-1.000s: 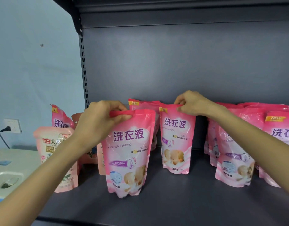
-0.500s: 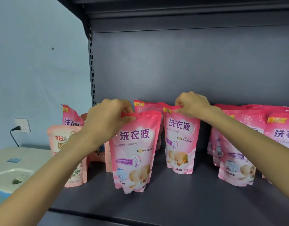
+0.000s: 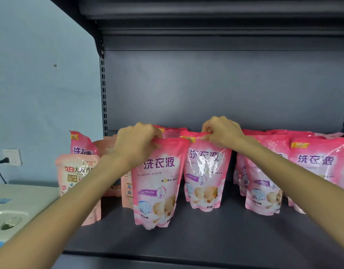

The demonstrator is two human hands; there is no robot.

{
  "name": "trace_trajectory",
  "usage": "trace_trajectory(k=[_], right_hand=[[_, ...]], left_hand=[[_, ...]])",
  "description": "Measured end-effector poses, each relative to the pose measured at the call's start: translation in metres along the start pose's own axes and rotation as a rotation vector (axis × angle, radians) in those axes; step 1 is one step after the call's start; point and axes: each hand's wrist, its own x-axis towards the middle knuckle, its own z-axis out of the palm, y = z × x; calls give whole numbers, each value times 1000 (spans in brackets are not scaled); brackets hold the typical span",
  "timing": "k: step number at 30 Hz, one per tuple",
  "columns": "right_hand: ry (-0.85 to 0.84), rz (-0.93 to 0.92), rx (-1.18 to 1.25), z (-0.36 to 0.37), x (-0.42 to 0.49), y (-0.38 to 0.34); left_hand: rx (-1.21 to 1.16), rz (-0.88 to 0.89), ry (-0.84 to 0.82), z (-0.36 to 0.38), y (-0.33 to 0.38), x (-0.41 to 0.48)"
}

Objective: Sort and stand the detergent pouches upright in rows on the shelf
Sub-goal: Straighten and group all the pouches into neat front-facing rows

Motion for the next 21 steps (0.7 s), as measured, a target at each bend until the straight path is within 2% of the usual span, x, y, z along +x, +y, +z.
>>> trace_trajectory(k=[12,21], right_hand=[[162,109,-11,-33,-48,5],[168,118,-3,-56,-75,38]], left_hand=[[-174,9,106,-1,9,-5],[-265,72,218,-16,52,0]])
